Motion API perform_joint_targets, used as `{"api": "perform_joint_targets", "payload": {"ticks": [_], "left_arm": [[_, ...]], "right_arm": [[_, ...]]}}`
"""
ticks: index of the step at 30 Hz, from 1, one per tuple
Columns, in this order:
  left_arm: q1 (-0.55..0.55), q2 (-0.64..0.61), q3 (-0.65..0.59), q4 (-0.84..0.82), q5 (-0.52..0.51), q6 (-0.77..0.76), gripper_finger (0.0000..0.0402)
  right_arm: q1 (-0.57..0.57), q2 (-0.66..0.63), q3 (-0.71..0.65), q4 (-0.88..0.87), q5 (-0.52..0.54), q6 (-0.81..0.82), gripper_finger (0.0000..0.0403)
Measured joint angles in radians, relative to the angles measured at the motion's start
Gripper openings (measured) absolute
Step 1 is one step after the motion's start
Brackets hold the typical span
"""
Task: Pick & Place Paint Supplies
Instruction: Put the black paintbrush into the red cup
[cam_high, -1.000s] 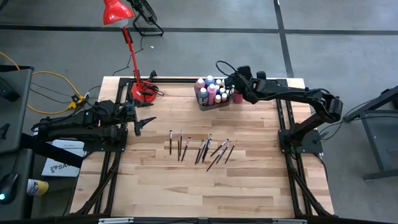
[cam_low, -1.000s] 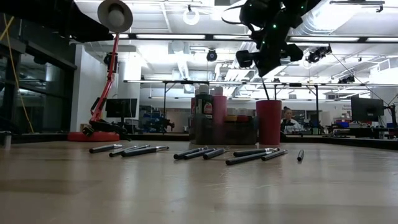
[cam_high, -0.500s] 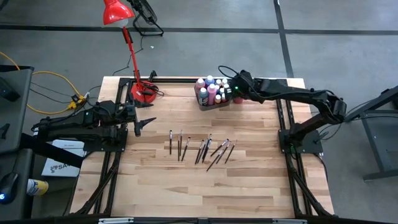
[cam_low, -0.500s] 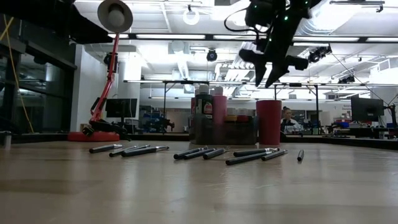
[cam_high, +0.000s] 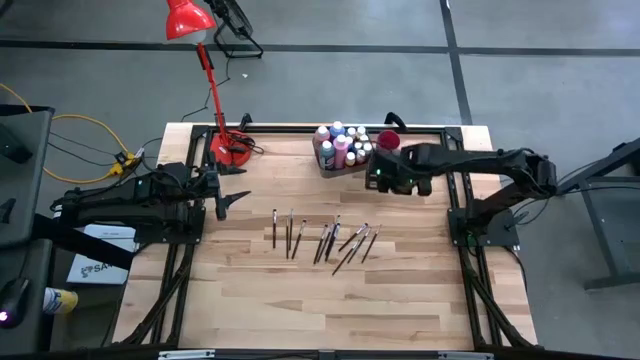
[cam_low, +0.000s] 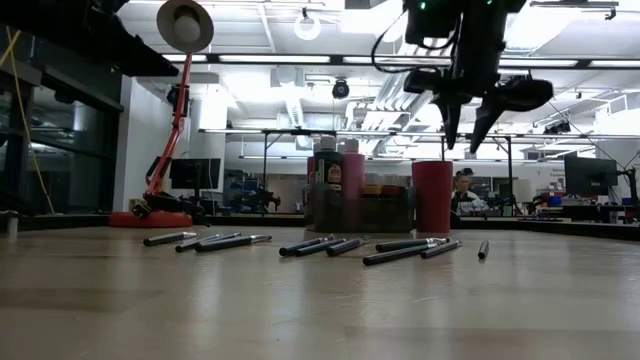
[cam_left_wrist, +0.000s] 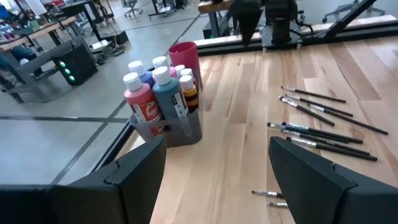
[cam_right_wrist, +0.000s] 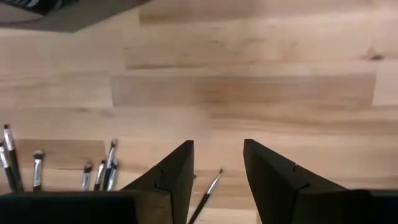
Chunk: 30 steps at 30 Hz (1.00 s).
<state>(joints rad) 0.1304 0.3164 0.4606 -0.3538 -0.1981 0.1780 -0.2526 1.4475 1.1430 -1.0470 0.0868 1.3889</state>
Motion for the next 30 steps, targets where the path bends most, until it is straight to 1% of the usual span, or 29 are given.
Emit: {"api": "perform_joint_targets", "payload": {"ticks": [5, 8, 11, 16, 20, 25, 30], "left_arm": [[0.0, 0.0, 0.0, -0.009, 0.0, 0.0, 0.0277], [0.0, 0.0, 0.0, -0.009, 0.0, 0.0, 0.0277], [0.0, 0.0, 0.0, -0.009, 0.0, 0.0, 0.0277], [0.0, 0.0, 0.0, -0.009, 0.0, 0.0, 0.0277], [0.0, 0.0, 0.0, -0.01, 0.0, 0.0, 0.0277], [0.0, 0.0, 0.0, -0.018, 0.0, 0.0, 0.0277], [0.0, 0.0, 0.0, -0.017, 0.0, 0.0, 0.0277]], "right_arm": [[0.122, 0.033, 0.0, 0.003, 0.067, 0.16, 0.0133], [0.176, 0.069, 0.0, 0.005, 0.073, 0.256, 0.0133], [0.216, 0.131, 0.0, 0.005, 0.06, 0.316, 0.0133], [0.237, 0.243, 0.0, 0.007, 0.016, 0.37, 0.0133], [0.24, 0.309, 0.0, 0.011, 0.003, 0.402, 0.0133], [0.241, 0.354, 0.0, 0.053, -0.018, 0.401, 0.0133], [0.24, 0.359, -0.005, 0.075, -0.026, 0.398, 0.0133]]}}
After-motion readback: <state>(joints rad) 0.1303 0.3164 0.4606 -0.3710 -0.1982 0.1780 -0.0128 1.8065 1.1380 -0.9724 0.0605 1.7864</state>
